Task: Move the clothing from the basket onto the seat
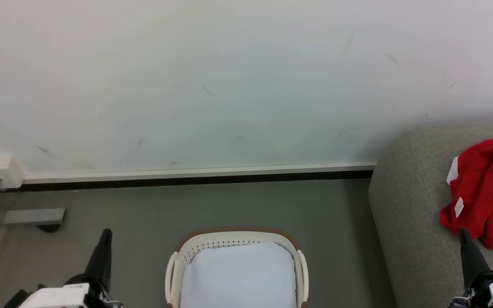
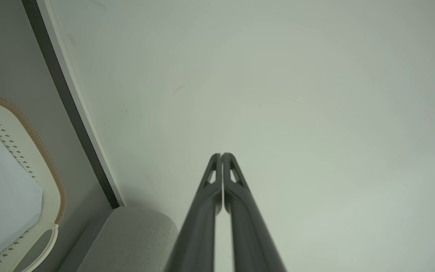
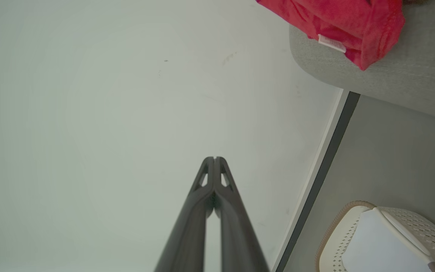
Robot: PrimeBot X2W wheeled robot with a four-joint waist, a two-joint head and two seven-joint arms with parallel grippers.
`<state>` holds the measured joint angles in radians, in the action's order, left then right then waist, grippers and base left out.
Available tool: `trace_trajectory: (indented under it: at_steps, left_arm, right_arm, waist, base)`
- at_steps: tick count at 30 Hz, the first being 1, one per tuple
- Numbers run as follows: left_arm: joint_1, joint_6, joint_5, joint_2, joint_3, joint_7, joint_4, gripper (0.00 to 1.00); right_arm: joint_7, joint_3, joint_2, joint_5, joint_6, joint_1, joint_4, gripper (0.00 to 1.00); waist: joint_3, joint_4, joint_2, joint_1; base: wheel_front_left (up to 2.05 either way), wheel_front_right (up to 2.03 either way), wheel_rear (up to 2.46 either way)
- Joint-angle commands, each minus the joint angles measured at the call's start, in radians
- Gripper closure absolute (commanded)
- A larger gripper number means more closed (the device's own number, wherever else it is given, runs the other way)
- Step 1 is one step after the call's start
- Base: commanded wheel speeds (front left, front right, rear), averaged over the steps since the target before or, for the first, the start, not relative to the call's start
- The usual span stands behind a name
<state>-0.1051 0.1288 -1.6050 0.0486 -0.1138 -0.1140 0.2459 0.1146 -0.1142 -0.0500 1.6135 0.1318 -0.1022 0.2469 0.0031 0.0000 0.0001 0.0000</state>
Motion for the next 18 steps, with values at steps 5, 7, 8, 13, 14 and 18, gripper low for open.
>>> trace_trajectory:
  at_steps: [5, 7, 8, 13, 14, 18]
  left_arm:
    - [-0.007, 0.004, -0.015, 0.002, 0.000, -0.004, -0.003, 1.00]
    - [-0.007, 0.004, -0.015, 0.002, 0.000, -0.004, -0.003, 1.00]
    - [-0.007, 0.004, -0.015, 0.002, 0.000, -0.004, -0.003, 1.00]
    - [-0.007, 0.004, -0.015, 0.002, 0.000, -0.004, -0.003, 1.00]
    - [-0.007, 0.004, -0.015, 0.002, 0.000, -0.004, -0.003, 1.00]
    - [-0.007, 0.004, -0.015, 0.002, 0.000, -0.004, -0.003, 1.00]
  right_arm:
    - [0.003, -0.003, 0.000, -0.002, -0.002, -0.011, -0.004, 1.00]
    - [0.003, -0.003, 0.000, -0.002, -0.002, -0.011, -0.004, 1.00]
    - [0.003, -0.003, 0.000, -0.002, -0.002, -0.011, -0.004, 1.00]
    - [0.003, -0.003, 0.000, -0.002, -0.002, -0.011, -0.004, 1.00]
    - [0.003, -0.003, 0.000, -0.002, -0.002, -0.011, -0.004, 1.00]
    - [0.002, -0.003, 0.000, -0.001, -0.002, -0.011, -0.004, 1.00]
  waist:
    - [0.000, 0.000, -0.0001, 0.0000]
    - [0.000, 0.000, -0.0001, 0.0000]
    - [0.000, 0.000, -0.0001, 0.0000]
    - [0.000, 0.000, -0.0001, 0.0000]
    - [0.000, 0.000, -0.0001, 0.0000]
    - [0.000, 0.000, -0.0001, 0.0000]
  base:
    - [0.00, 0.00, 0.00]
    - [0.00, 0.00, 0.00]
    - [0.00, 0.00, 0.00]
    - [0.00, 0.00, 0.00]
    - [0.00, 0.00, 0.00]
    - [0.00, 0.00, 0.00]
